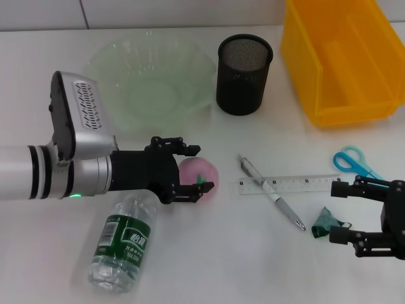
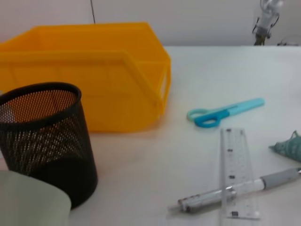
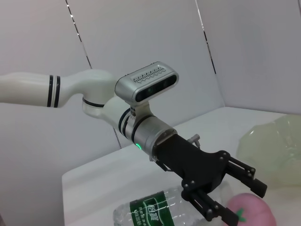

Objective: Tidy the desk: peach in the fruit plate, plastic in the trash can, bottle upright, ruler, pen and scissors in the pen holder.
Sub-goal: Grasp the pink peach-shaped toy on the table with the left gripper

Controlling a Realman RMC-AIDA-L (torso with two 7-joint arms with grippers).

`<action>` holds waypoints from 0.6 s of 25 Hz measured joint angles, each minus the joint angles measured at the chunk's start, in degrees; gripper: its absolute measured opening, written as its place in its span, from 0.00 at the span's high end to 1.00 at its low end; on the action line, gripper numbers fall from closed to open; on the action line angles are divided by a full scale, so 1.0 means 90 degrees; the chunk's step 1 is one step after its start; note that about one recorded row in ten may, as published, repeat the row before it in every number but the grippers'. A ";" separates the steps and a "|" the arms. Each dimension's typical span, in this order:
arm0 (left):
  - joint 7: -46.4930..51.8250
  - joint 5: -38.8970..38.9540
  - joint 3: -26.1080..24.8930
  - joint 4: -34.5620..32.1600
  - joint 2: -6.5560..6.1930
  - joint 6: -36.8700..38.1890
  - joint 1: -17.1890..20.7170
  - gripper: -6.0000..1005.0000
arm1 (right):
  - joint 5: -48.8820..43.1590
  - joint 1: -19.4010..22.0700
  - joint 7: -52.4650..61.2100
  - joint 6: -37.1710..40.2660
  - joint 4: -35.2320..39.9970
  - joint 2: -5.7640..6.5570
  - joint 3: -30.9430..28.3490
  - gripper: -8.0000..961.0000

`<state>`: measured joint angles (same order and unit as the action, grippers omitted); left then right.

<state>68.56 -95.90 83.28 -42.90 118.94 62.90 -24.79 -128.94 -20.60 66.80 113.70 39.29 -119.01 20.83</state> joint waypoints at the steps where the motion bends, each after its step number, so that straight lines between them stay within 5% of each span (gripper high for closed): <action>1: 0.0000 0.0000 0.0000 0.0000 0.0000 0.0000 0.0000 0.25 | 0.0000 0.0002 0.0004 0.0000 0.0000 0.0001 0.0000 0.13; 4: 0.0038 -0.0017 0.0091 -0.0032 -0.0009 -0.0113 0.0001 0.26 | 0.0000 0.0003 0.0012 -0.0020 0.0000 0.0001 0.0000 0.13; 9: 0.0073 -0.0027 0.0136 -0.0119 -0.0022 -0.0196 -0.0009 0.41 | -0.0045 0.0000 0.0063 -0.0148 0.0000 0.0002 0.0000 0.13; 15: 0.0426 -0.0028 0.0116 -0.0408 -0.0033 0.0025 0.0046 0.72 | -0.0071 0.0006 0.0066 -0.0168 0.0000 0.0002 0.0000 0.13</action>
<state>72.39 -96.16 84.33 -46.57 118.65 63.13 -24.37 -129.58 -20.54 67.40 112.19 39.29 -119.00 20.83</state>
